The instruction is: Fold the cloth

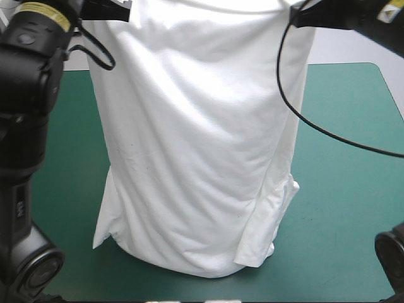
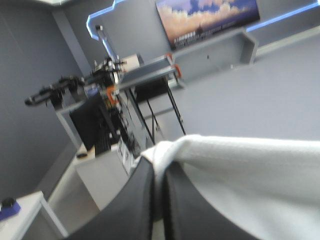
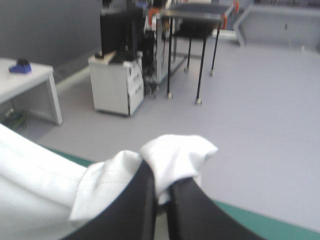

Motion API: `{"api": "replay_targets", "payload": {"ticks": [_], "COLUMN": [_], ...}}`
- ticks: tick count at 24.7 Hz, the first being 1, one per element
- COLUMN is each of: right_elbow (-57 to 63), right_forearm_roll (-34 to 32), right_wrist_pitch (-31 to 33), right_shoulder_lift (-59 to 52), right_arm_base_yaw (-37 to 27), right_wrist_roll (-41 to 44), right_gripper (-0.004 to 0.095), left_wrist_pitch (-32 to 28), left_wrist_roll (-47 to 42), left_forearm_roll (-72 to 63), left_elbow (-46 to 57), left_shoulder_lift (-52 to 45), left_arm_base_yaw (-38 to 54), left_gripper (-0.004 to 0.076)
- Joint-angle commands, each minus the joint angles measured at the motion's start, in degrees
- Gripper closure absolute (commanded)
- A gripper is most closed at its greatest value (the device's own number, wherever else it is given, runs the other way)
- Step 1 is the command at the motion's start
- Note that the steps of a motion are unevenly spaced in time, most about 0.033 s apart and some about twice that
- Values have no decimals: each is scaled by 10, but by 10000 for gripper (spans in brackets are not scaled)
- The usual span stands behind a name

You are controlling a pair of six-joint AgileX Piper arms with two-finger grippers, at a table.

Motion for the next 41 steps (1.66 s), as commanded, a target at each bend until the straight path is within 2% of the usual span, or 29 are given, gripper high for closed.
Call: {"api": "replay_targets", "payload": {"ticks": [1,3,7,11,18,20,23,26,27,29,32,34,35,41], "right_elbow": [25,33,34,34,34,34,34,30,27,24,23,23,23,23], "right_forearm_roll": [-21,-43,3,74,73,72,72,78,84,90,104,98,96,94], "right_wrist_pitch": [-32,-31,-31,-6,3,8,8,14,25,33,33,33,33,33], "right_shoulder_lift": [36,75,177,273,366,375,377,377,377,374,359,348,341,301], "right_arm_base_yaw": [-6,-18,-86,-131,-137,-137,-137,-137,-137,-137,-137,-136,-136,-136], "right_wrist_roll": [15,25,25,15,15,15,12,12,12,15,21,21,21,21], "right_gripper": [921,922,925,925,908,864,716,502,423,360,366,396,406,416], "left_wrist_pitch": [-15,-3,-27,-32,-64,-63,-53,-53,-47,-27,46,107,131,131], "left_wrist_roll": [13,37,41,44,44,44,44,44,44,44,44,46,47,43], "left_forearm_roll": [-149,-244,-332,-382,-414,-414,-410,-413,-418,-419,-413,-406,-402,-402], "left_elbow": [-6,-6,-6,-6,-6,-6,-6,-12,-19,-37,-69,-91,-103,-115], "left_shoulder_lift": [43,89,185,289,385,395,398,397,396,396,386,380,376,322], "left_arm_base_yaw": [127,193,259,284,290,295,297,297,297,297,297,298,299,301], "left_gripper": [746,746,746,746,746,746,740,678,633,522,359,320,321,366]}}
